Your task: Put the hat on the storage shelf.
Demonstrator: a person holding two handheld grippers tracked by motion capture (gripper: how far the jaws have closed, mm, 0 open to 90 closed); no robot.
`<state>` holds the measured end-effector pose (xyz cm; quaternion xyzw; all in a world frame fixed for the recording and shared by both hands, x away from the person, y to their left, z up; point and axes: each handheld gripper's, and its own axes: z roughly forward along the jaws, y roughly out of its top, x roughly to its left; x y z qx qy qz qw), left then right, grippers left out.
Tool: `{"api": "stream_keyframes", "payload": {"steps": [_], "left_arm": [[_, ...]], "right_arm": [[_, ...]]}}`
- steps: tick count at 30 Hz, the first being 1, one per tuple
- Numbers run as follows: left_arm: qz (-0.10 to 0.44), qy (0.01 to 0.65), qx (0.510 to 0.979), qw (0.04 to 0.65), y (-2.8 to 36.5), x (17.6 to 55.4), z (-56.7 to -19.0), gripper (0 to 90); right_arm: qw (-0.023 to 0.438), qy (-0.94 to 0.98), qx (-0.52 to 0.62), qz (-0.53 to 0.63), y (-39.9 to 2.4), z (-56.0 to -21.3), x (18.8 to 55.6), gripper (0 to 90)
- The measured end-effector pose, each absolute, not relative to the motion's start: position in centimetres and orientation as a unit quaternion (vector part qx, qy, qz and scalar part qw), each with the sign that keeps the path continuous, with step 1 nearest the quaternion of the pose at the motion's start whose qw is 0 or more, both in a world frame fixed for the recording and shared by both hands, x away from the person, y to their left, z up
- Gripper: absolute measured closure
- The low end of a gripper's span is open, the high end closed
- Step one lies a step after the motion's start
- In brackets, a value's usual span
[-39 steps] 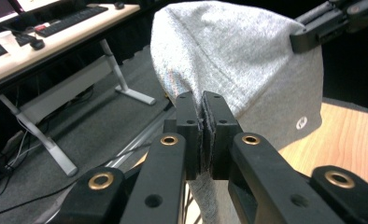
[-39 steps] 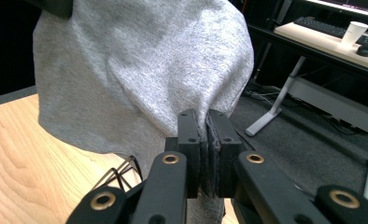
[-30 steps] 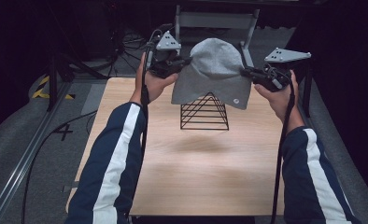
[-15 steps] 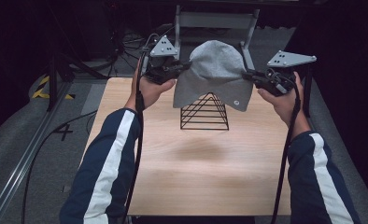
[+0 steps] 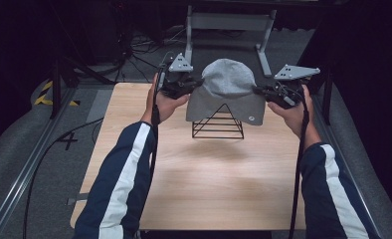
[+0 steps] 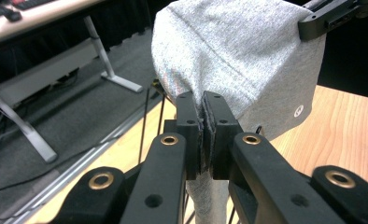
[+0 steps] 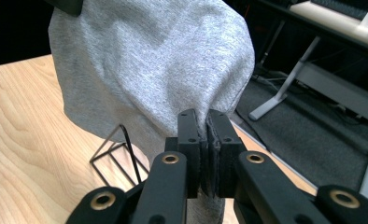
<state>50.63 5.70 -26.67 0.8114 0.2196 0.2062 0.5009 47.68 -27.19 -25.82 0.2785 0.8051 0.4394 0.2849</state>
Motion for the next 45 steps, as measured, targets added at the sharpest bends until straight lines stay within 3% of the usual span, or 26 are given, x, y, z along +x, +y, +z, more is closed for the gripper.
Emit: {"api": "stream_keyframes", "payload": {"steps": [29,45], "left_arm": [[0.177,0.243,0.837,0.457,5.8,50.8,-35.2,86.1],[0.179,0.235,0.854,0.429,4.0,50.7,-37.3,86.0]], "right_arm": [[0.232,0.827,0.316,0.403,-26.5,-34.1,48.8,85.4],[0.208,0.832,0.341,0.384,-26.7,-37.8,49.3,85.4]]}}
